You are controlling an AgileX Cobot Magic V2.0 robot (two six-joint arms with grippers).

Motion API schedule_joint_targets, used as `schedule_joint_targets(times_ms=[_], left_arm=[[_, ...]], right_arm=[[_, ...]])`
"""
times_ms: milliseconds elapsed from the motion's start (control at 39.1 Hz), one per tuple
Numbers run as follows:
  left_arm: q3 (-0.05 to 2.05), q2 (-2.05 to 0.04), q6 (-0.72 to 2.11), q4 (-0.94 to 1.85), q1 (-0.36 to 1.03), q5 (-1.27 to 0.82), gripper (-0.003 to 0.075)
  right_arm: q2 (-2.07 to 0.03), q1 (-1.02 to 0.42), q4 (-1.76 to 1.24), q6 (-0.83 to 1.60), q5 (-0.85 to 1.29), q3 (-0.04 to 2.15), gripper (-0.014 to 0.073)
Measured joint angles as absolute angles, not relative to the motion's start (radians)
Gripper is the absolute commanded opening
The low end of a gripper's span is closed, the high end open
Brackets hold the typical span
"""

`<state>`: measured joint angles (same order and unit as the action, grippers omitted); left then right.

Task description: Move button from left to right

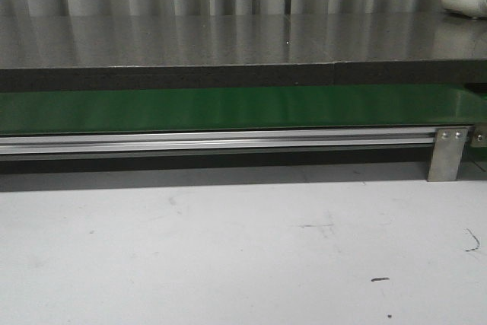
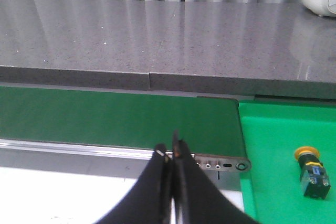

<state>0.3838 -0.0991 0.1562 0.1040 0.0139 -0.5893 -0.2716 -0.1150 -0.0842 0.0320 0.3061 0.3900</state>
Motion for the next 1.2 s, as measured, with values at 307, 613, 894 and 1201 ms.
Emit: schedule_joint_targets(times_ms=[307, 613, 894, 1201], left_arm=[[0.353, -0.097, 0.154, 0.104, 0.014, -0.548, -0.0021], [0.099, 0.005, 0.053, 0.076, 0.039, -0.32, -0.0021], [-0.009, 0.005, 0.0, 0.061, 0.042, -0.164, -0.0021], [-0.009, 0.005, 0.0, 0.061, 0.042, -0.118, -0.0021]], right_arm=[[-0.272, -0.115, -0.084, 0.032, 0.306, 0.39, -0.0069], [-0.272, -0.115, -0.084, 0.032, 0.306, 0.39, -0.0069], [-0.272, -0.115, -0.084, 0.032, 0.306, 0.39, -0.0069], [-0.272, -0.115, -0.084, 0.032, 0.306, 0.39, -0.0069]])
